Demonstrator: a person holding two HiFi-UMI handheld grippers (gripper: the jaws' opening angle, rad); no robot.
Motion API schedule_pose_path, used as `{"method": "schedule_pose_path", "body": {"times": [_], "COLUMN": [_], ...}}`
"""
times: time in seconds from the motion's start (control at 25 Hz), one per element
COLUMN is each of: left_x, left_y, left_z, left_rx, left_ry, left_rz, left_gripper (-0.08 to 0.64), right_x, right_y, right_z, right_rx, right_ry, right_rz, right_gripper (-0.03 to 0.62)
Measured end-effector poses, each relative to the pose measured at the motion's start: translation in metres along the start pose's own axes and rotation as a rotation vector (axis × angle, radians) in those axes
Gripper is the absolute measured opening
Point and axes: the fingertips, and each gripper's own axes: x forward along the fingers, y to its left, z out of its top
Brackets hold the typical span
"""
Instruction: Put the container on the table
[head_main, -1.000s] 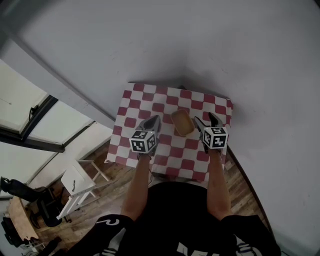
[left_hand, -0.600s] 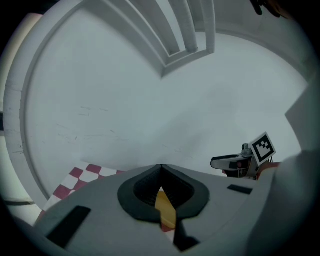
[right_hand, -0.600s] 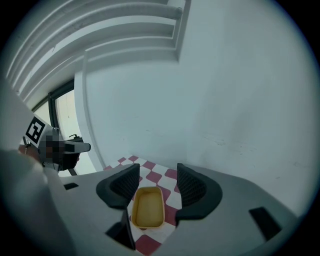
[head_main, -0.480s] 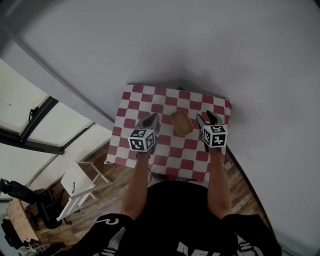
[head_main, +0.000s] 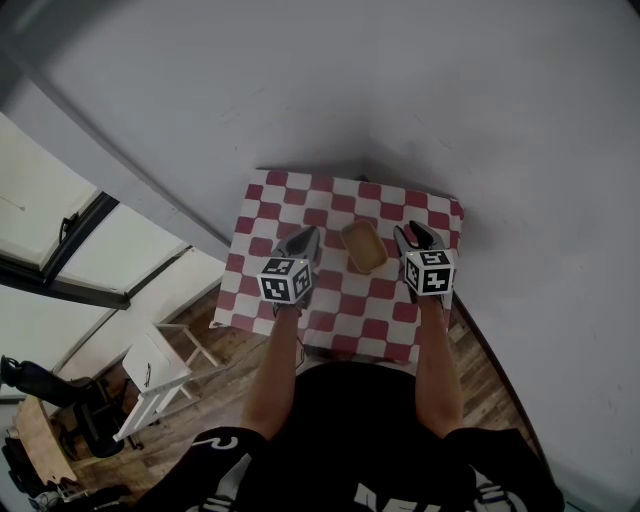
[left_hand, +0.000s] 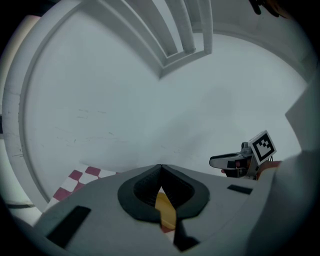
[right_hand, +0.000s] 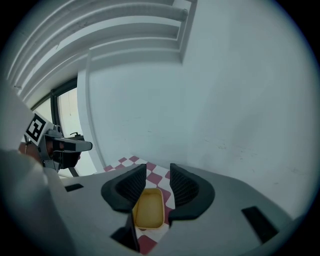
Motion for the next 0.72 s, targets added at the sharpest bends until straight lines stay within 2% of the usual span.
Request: {"method": "schedule_pose_path", "body": {"times": [0.72], "left_x": [-0.0076], "left_y": [-0.0005], "left_z": [-0.0002], "left_rx": [-0.001], "left_ry": [-0.008], "left_rz": [0.008], "left_gripper": [0.025], "right_x": [-0.0078], "right_y": [0.0030], "right_z": [0.0030], "right_rx": [-0.009], "right_ry": [-0.010], "right_rz": [-0.004], "right_gripper": [0.034]}}
